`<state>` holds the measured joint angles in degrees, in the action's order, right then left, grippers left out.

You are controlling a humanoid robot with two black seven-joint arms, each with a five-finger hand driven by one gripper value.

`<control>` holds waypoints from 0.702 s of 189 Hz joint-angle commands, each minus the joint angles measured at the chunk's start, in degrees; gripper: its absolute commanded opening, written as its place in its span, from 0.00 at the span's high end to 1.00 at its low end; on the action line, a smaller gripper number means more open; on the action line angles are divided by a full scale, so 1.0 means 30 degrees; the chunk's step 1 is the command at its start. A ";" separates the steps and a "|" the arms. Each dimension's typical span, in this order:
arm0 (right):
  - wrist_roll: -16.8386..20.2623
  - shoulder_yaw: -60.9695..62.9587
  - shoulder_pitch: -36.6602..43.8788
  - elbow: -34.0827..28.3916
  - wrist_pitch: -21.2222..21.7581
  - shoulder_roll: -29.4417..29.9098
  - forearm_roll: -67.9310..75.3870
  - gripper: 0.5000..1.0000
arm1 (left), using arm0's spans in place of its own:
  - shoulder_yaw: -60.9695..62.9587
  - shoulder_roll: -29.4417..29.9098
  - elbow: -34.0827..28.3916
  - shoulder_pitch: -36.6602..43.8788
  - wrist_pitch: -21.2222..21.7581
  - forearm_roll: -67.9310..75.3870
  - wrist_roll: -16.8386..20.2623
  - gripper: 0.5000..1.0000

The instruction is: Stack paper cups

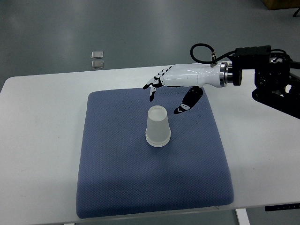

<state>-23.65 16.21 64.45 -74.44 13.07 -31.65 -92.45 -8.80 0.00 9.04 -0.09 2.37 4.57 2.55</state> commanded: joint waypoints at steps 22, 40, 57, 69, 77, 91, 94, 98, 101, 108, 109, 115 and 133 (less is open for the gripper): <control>0.0030 0.0222 -0.0069 0.0116 -0.0049 -0.0056 0.0229 0.20 | 0.0004 0.0000 0.0004 0.0000 0.0000 0.0000 0.0029 0.00; 0.0089 0.0515 -0.0333 0.0526 -0.0049 -0.0056 0.0815 0.20 | 0.0004 0.0000 0.0004 0.0000 0.0000 0.0000 0.0000 0.00; 0.0177 0.1423 -0.0948 0.1405 -0.0049 -0.0027 0.2925 0.20 | 0.0004 0.0000 0.0004 0.0000 0.0000 0.0000 0.0000 0.00; 0.0528 0.2273 -0.1504 0.2196 -0.0049 0.0061 0.4624 0.20 | 0.0004 0.0000 0.0004 0.0000 0.0000 0.0000 0.0029 0.00; 0.0851 0.2859 -0.1856 0.2870 -0.0049 0.0120 0.5708 0.20 | 0.0004 0.0000 0.0004 0.0000 0.0000 0.0000 0.0000 0.00; 0.1056 0.3884 -0.2588 0.4218 -0.0108 0.0383 0.7759 0.20 | -0.0025 0.0000 0.0004 0.0000 0.0000 0.0000 0.0000 0.00; 0.1085 0.4118 -0.2763 0.4597 -0.0224 0.0500 0.8313 0.20 | -0.0025 0.0000 0.0004 0.0000 0.0000 0.0000 0.0000 0.00; 0.1114 0.4294 -0.2968 0.5007 -0.0371 0.0588 0.8840 0.20 | 0.0004 0.0000 0.0003 0.0000 0.0000 0.0000 0.0000 0.00; 0.1143 0.4440 -0.3115 0.5358 -0.0575 0.0705 0.9397 0.20 | 0.0004 0.0000 0.0004 0.0000 0.0000 0.0000 0.0000 0.00; 0.1232 0.4529 -0.3350 0.5946 -0.1016 0.0940 1.0190 0.20 | 0.0004 0.0000 0.0004 0.0000 0.0000 0.0000 0.0000 0.00; 0.1290 0.4558 -0.3408 0.6091 -0.1161 0.1027 1.0451 0.20 | 0.0004 0.0000 0.0004 0.0000 0.0000 0.0000 0.0000 0.00; 0.1407 0.4588 -0.3526 0.6444 -0.1485 0.1204 1.1011 0.20 | 0.0004 0.0000 0.0004 0.0000 0.0000 0.0000 0.0000 0.00; 0.1788 0.4588 -0.4141 0.7733 -0.2950 0.1877 1.3677 0.20 | 0.0004 0.0000 0.0004 0.0000 0.0000 0.0000 0.0000 0.00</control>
<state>-19.45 29.79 53.97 -55.39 8.52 -28.09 -59.51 -8.80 0.00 9.06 -0.10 2.37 4.57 2.56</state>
